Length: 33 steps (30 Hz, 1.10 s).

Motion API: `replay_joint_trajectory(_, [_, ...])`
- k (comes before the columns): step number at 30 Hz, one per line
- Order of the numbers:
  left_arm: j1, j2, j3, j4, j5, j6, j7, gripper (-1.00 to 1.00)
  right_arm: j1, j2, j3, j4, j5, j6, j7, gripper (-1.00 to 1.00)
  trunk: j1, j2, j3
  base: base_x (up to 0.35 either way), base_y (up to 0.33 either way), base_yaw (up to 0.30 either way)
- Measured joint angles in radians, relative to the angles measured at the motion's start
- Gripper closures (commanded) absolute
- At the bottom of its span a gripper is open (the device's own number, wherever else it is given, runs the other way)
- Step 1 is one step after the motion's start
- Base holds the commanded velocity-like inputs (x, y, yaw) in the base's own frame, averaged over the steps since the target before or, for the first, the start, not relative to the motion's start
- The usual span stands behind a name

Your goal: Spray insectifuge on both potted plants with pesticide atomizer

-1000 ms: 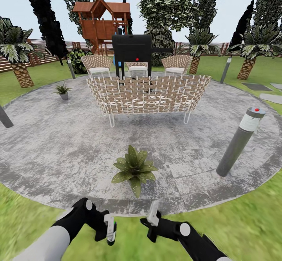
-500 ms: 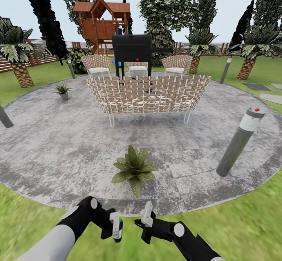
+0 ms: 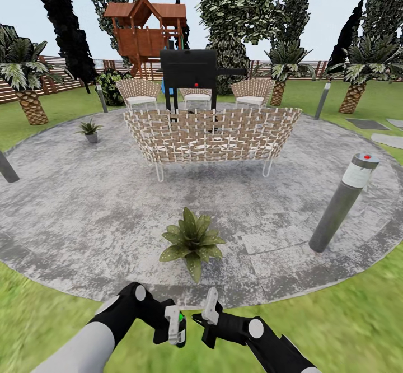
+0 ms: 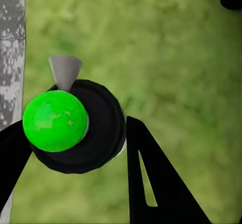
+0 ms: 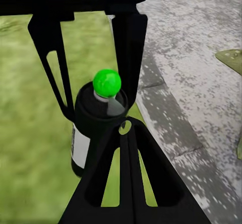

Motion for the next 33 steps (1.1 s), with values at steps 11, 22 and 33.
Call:
replay_joint_trajectory(11, [0.000, -0.005, 0.004, 0.000, 0.033, -0.004, 0.000, 1.00, 0.000, 0.000, 0.000, 0.000, 0.000, 0.000, 0.000, 1.00, 0.000, 0.000, 0.000, 0.000, 0.000, 0.000])
replay_joint_trajectory(22, [0.000, -0.008, 0.004, 0.000, 0.048, -0.006, 0.000, 1.00, 0.000, 0.000, 0.000, 0.000, 0.000, 0.000, 0.000, 1.00, 0.000, 0.000, 0.000, 0.000, 0.000, 0.000])
replay_joint_trajectory(33, [0.001, -0.023, 0.004, 0.002, 0.049, -0.006, 0.000, 1.00, 0.000, 0.000, 0.000, 0.000, 0.000, 0.000, 0.000, 1.00, 0.000, 0.000, 0.000, 0.000, 0.000, 0.000])
